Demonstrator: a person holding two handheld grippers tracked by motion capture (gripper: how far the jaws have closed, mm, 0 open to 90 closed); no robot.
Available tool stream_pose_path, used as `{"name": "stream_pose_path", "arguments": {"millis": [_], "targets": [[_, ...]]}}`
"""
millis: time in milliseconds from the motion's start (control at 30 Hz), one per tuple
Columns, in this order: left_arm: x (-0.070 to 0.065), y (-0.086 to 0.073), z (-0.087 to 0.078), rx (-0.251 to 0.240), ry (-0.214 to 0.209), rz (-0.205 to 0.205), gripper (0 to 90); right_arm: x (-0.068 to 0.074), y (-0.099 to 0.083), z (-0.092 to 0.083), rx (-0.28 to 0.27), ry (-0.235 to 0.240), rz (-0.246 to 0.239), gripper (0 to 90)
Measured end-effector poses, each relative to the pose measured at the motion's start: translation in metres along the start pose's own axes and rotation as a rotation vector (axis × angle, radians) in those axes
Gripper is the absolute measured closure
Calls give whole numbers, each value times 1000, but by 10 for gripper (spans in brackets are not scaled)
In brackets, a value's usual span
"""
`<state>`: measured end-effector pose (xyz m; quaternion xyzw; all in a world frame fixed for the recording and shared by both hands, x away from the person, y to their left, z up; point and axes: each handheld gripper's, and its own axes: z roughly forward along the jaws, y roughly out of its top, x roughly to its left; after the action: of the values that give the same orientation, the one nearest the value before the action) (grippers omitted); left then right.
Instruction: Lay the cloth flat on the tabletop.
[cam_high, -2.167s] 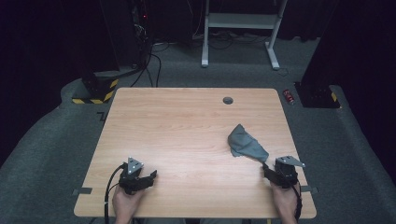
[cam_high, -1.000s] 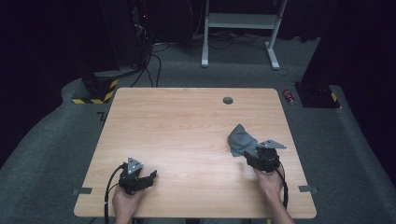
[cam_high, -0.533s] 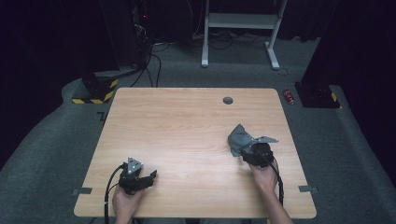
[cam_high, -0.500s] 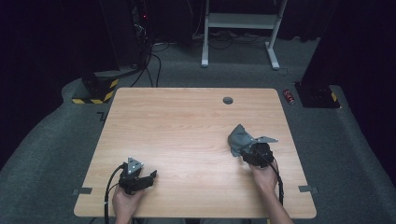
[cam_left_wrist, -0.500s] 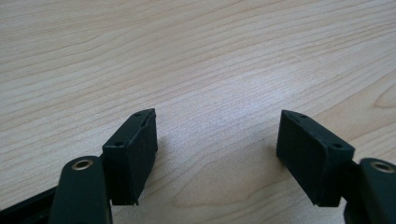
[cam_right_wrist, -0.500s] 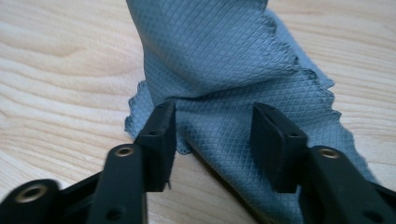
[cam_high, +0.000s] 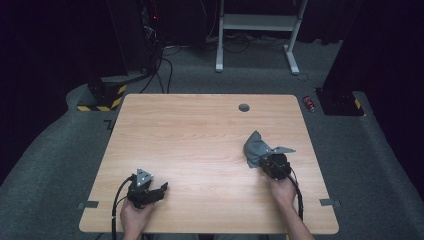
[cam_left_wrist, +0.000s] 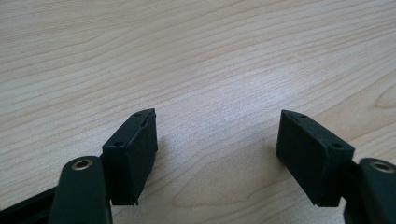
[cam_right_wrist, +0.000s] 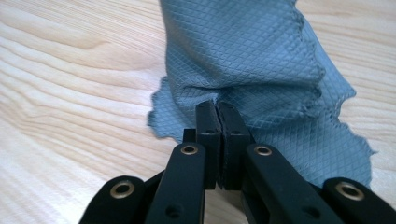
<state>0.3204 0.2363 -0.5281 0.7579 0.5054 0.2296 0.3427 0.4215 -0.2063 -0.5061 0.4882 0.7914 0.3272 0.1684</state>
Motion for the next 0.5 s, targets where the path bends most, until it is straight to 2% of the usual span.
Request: {"name": "stream_pose_path", "arguments": {"millis": [333,500], "targets": [[0,0,0,0,0,0,293,16,5,-14,-44,57,-57,885],[0,0,0,0,0,0,293,30,7,-20,-70,97,-85,887]]}}
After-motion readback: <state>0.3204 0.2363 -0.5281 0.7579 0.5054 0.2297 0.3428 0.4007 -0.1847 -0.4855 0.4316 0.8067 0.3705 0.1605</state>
